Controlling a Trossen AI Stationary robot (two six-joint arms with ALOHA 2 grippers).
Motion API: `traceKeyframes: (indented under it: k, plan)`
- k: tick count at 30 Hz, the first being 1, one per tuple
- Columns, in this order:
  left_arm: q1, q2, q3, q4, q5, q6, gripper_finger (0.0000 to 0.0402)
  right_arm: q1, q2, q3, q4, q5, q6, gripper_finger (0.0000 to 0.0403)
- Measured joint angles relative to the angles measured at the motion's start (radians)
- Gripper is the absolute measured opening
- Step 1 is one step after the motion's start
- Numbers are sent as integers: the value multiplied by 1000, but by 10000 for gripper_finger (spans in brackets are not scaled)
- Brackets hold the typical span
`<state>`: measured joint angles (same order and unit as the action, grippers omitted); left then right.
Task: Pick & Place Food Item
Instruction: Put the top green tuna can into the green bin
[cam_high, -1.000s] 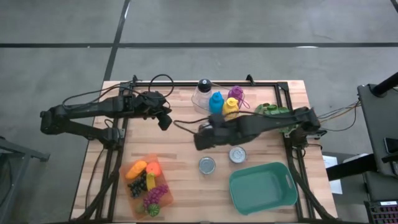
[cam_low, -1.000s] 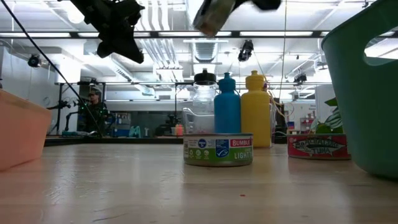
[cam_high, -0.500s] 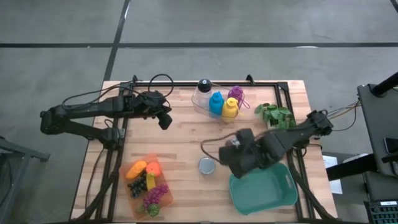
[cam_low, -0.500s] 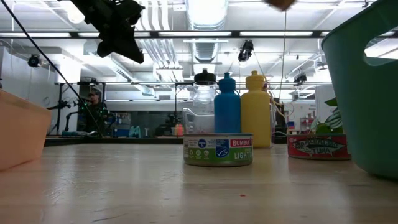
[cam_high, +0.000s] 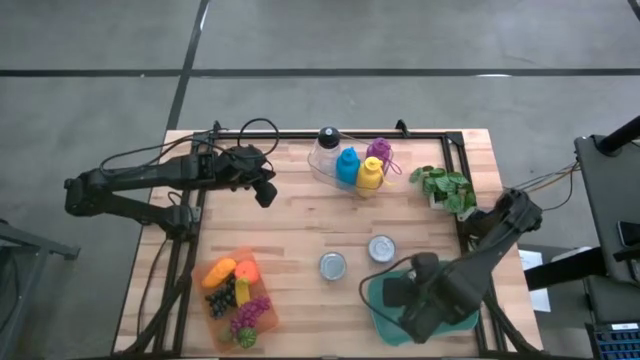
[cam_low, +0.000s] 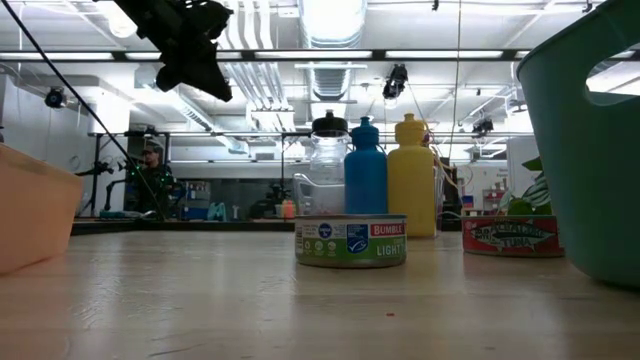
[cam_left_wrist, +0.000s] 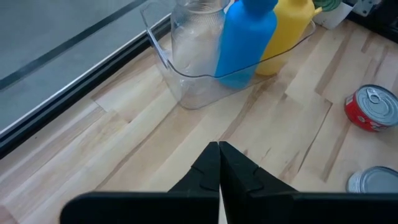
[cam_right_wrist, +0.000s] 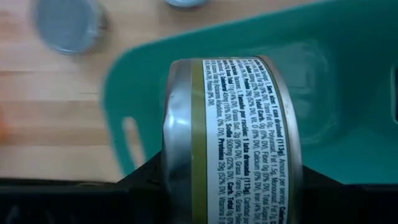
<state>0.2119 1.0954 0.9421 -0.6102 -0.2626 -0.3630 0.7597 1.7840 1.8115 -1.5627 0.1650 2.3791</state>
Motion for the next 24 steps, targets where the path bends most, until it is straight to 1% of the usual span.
traceKeyframes:
  k: [2,8,18,22,24]
  plan:
    - [0,0,0,2,0,0,1,0,10,-31,13,-42,0,131]
    - [0,0,0,3,0,0,1,-5,33,-157,79,-58,1,131]
    - [0,0,0,7,0,-3,1,-7,33,-415,424,-61,-3,132]
    - [0,0,0,7,0,-3,1,-7,33,-480,533,-61,-3,132]
    - [-1,0,0,7,0,-3,1,-7,33,-493,552,-61,-4,132]
